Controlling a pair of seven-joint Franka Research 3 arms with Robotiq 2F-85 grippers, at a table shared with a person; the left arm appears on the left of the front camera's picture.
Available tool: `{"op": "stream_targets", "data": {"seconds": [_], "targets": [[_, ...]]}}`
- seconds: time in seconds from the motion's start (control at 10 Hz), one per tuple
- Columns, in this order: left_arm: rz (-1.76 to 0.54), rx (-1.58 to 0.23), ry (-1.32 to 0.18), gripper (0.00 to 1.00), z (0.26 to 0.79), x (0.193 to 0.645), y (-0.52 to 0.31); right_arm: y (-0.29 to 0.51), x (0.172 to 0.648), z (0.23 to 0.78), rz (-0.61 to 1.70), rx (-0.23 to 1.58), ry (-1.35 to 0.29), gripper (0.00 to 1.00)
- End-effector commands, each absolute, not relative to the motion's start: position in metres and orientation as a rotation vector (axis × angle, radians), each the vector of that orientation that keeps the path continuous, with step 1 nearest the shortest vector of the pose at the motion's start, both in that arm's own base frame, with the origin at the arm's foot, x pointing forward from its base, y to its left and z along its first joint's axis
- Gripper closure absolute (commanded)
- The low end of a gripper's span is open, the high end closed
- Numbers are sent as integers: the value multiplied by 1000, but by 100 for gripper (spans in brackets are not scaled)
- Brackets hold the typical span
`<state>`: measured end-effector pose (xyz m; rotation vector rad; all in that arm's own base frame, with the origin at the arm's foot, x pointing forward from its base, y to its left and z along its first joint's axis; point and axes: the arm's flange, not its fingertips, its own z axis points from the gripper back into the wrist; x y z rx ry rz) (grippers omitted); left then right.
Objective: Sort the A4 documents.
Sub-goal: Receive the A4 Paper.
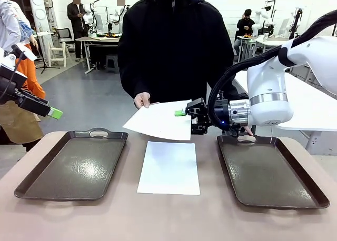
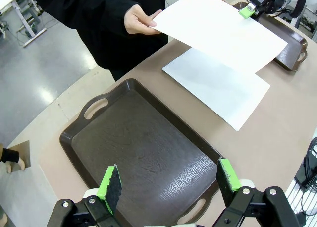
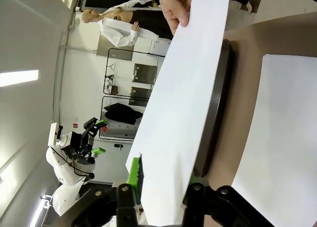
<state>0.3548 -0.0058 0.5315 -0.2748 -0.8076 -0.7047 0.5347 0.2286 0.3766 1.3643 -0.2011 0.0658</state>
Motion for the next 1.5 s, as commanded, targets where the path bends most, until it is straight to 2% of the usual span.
{"op": "stream_targets", "data": {"seconds": [0.0,0.3,1.0,1.2,1.3,1.4], "targets": [[-704,-277,-810,0,531,355,-5,231,540,375,80,1381,-195,73],[-704,-277,-810,0,531,355,-5,230,541,373,78,1381,-185,99],[-704,-277,-810,0,531,355,-5,232,538,368,93,1377,-169,100],[-704,-277,-810,0,531,355,-5,227,534,375,260,1350,-105,100],[-704,-277,-810,0,531,355,-5,232,533,369,78,1379,-173,100],[-704,-277,-810,0,531,355,-5,232,533,369,78,1379,-173,100]]}}
